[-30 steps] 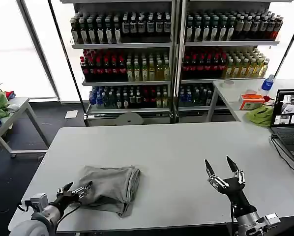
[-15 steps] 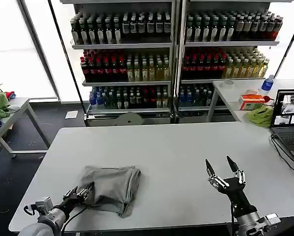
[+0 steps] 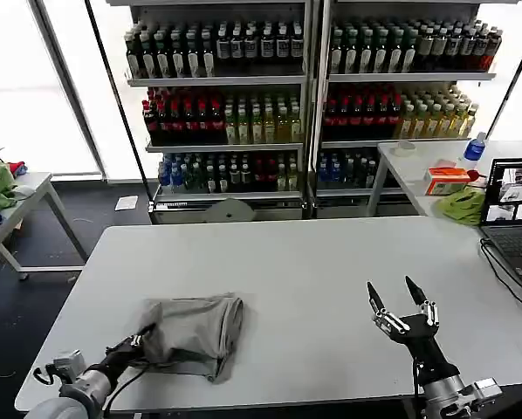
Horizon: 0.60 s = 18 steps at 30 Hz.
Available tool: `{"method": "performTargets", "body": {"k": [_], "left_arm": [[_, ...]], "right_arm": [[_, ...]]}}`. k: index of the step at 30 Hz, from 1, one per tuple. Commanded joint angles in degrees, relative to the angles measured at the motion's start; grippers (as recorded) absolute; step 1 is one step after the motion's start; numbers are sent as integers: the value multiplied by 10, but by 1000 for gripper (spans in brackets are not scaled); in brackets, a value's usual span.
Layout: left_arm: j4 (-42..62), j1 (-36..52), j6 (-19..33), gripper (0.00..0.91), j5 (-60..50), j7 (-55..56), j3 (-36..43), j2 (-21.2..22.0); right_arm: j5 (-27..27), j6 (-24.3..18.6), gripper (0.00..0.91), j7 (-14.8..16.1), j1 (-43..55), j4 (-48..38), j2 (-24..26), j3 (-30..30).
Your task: Fold and organize the clothes.
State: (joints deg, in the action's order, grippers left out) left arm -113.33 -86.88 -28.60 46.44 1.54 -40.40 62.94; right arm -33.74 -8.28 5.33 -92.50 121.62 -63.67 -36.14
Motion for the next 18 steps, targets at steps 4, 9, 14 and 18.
{"method": "performTargets", "body": {"k": [4,9,14,18], "left_arm": [[22,-55,4,10,45,-18,-227,-122],[24,-65,-29,10,45,-28,-299,-187],[14,-60,-46,10,41,-15,-286,-267],[-4,-36,-46,10,43,-10,-238,-303]], "right_arm": [[-5,-1,907,-1,12,-7,4,3],[-5,-1,907,-2,22,-12,5,9],[-13,-2,907,-5,20,-11,16,4],[-15,-1,907,-6,17,-8,14,-2]]}}
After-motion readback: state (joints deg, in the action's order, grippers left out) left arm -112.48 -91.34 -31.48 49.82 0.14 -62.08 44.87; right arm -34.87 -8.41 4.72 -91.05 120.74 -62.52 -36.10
